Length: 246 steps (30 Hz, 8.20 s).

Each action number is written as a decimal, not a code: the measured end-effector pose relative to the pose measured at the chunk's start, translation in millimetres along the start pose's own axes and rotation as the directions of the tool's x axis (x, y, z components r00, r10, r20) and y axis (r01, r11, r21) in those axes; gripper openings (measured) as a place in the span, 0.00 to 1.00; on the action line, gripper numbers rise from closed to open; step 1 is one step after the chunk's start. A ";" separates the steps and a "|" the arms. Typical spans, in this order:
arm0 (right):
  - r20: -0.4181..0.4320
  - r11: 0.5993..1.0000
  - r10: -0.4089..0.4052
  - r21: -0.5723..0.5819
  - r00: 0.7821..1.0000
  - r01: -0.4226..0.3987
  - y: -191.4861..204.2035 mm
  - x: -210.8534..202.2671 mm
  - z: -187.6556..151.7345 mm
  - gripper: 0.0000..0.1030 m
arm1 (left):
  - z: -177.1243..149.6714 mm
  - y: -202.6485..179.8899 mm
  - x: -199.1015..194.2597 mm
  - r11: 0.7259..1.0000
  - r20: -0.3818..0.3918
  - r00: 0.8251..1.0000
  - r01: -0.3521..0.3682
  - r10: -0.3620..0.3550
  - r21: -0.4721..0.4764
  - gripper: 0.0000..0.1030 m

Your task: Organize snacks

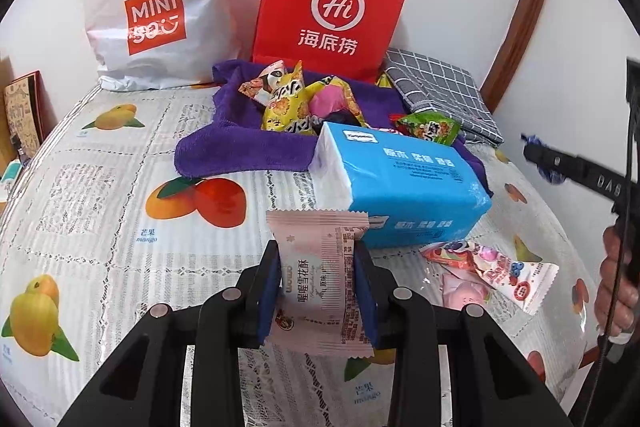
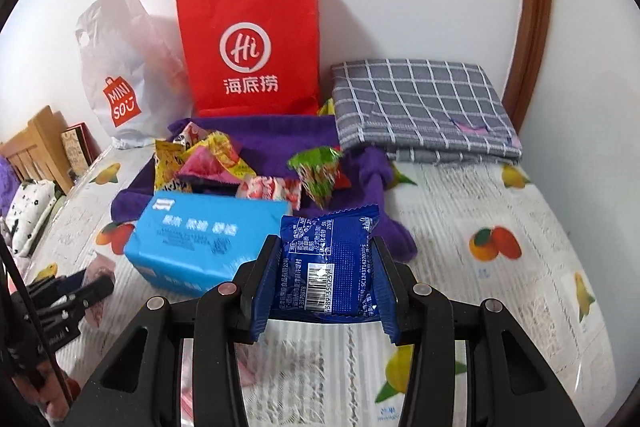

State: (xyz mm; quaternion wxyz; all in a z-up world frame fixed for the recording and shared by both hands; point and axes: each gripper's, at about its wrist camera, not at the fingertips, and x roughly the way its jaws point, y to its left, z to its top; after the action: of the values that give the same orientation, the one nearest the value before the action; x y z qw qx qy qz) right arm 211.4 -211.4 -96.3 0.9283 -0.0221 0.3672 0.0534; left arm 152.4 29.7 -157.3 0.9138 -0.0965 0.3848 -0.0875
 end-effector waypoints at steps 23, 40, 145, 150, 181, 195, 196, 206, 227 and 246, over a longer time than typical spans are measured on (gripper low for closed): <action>0.072 0.995 0.084 -0.059 0.994 -0.079 25.9 7.8 47.8 0.43 | 5.7 22.6 -4.0 0.995 0.101 0.994 -0.039 0.048 -0.097 0.32; 0.070 0.996 0.078 -0.044 0.994 -0.075 15.6 30.8 71.2 0.43 | 5.2 23.3 -0.9 0.995 0.119 0.992 -0.039 0.050 -0.094 0.32; -0.020 0.989 0.147 0.030 0.989 -0.146 -46.9 79.4 54.6 0.61 | 154.4 -47.6 134.7 0.997 -0.148 0.989 0.008 -0.019 -0.078 0.52; -0.009 0.987 0.160 0.002 0.987 -0.160 -40.3 75.4 53.8 0.61 | 143.8 -39.4 96.2 0.998 -0.102 0.995 -0.002 -0.005 -0.068 0.54; -0.466 0.957 0.091 -0.203 0.880 -0.206 61.0 71.1 -42.1 0.22 | 22.7 26.1 7.9 0.994 -0.115 0.993 0.024 -0.037 -0.110 0.58; -0.196 0.997 0.051 -0.041 0.979 -0.060 -43.9 6.6 -78.0 0.22 | -3.1 -2.2 6.1 0.998 -0.191 0.980 0.063 -0.064 -0.014 0.58; -0.182 0.999 0.038 -0.023 0.982 -0.043 -53.3 5.3 -82.6 0.22 | -3.9 -7.1 7.0 0.998 -0.194 0.979 0.066 -0.066 -0.006 0.58; -0.153 1.000 -0.009 0.013 0.988 0.011 -76.3 23.9 -107.6 0.23 | -19.9 -29.7 19.0 0.996 -0.220 0.973 0.078 -0.069 0.033 0.61; -0.170 0.996 0.074 0.069 0.983 -0.063 -84.4 28.4 -108.4 0.29 | -9.4 -69.0 37.3 0.967 -0.284 0.942 0.221 -0.178 0.128 0.63; -0.161 0.990 0.111 0.104 0.981 -0.095 -90.6 29.8 -107.4 0.29 | -20.6 -53.4 31.3 0.948 -0.186 0.977 -0.043 0.106 0.315 0.40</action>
State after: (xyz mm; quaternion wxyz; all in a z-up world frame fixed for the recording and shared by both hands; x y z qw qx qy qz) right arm 170.5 -307.6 -194.8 0.8904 0.0372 0.4462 0.0818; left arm 154.4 -31.4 -179.9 0.8767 0.0717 0.4599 -0.1214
